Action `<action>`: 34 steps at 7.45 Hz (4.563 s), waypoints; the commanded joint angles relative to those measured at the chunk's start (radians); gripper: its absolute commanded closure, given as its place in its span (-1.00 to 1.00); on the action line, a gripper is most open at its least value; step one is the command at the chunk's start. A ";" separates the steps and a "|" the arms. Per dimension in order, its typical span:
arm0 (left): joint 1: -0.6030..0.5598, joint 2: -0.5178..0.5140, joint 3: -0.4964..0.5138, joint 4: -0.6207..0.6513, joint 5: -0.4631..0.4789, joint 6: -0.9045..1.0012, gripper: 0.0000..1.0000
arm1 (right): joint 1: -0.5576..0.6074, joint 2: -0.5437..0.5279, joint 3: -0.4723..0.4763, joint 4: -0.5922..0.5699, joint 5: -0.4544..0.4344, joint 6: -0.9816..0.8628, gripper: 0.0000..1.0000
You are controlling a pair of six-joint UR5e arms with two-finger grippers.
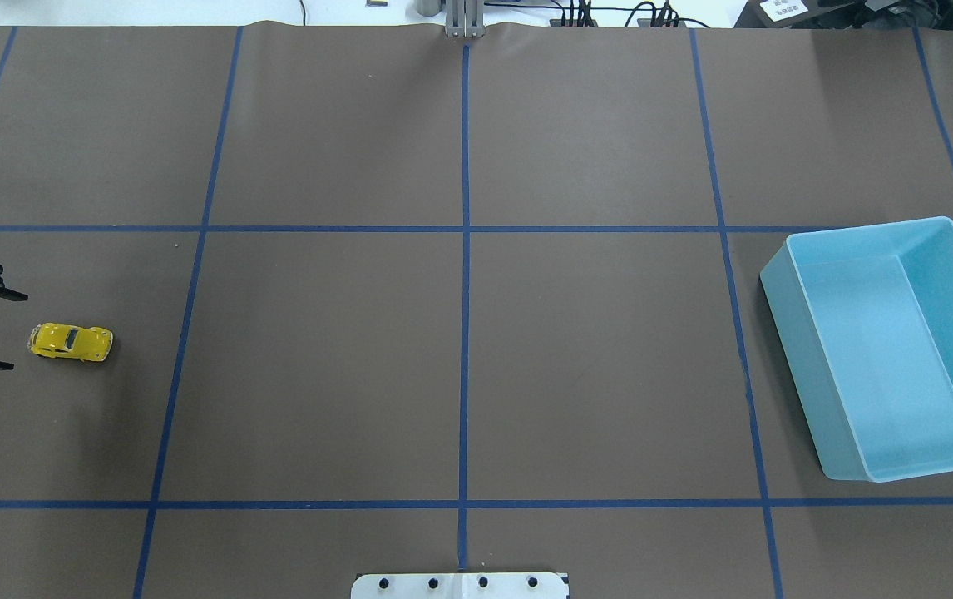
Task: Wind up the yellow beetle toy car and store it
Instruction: 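Lower the left gripper over the yellow beetle toy car, then close the left gripper on the car, pressing it onto the table, then roll the held car along the table toward the bin with the left gripper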
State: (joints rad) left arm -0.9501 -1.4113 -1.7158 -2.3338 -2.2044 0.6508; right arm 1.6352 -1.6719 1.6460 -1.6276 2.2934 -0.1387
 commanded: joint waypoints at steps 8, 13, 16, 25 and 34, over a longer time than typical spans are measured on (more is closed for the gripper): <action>0.002 -0.055 0.085 -0.048 -0.069 0.000 -0.98 | 0.000 -0.002 -0.003 0.000 -0.002 -0.001 -0.99; 0.033 -0.069 0.128 -0.050 -0.057 -0.005 -0.96 | 0.000 -0.002 -0.003 0.000 -0.002 0.001 -0.99; 0.039 -0.081 0.136 -0.081 -0.049 -0.007 -0.88 | 0.000 -0.002 -0.003 0.000 -0.002 -0.001 -0.99; 0.065 -0.081 0.131 -0.104 -0.047 -0.005 0.40 | 0.000 -0.002 -0.003 0.000 -0.002 -0.001 -0.99; 0.232 -0.238 0.055 -0.104 0.037 -0.154 0.67 | 0.000 -0.003 -0.003 0.000 -0.002 -0.001 -0.99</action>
State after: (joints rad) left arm -0.7471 -1.6413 -1.6618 -2.4350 -2.1836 0.5078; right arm 1.6352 -1.6739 1.6429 -1.6276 2.2918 -0.1396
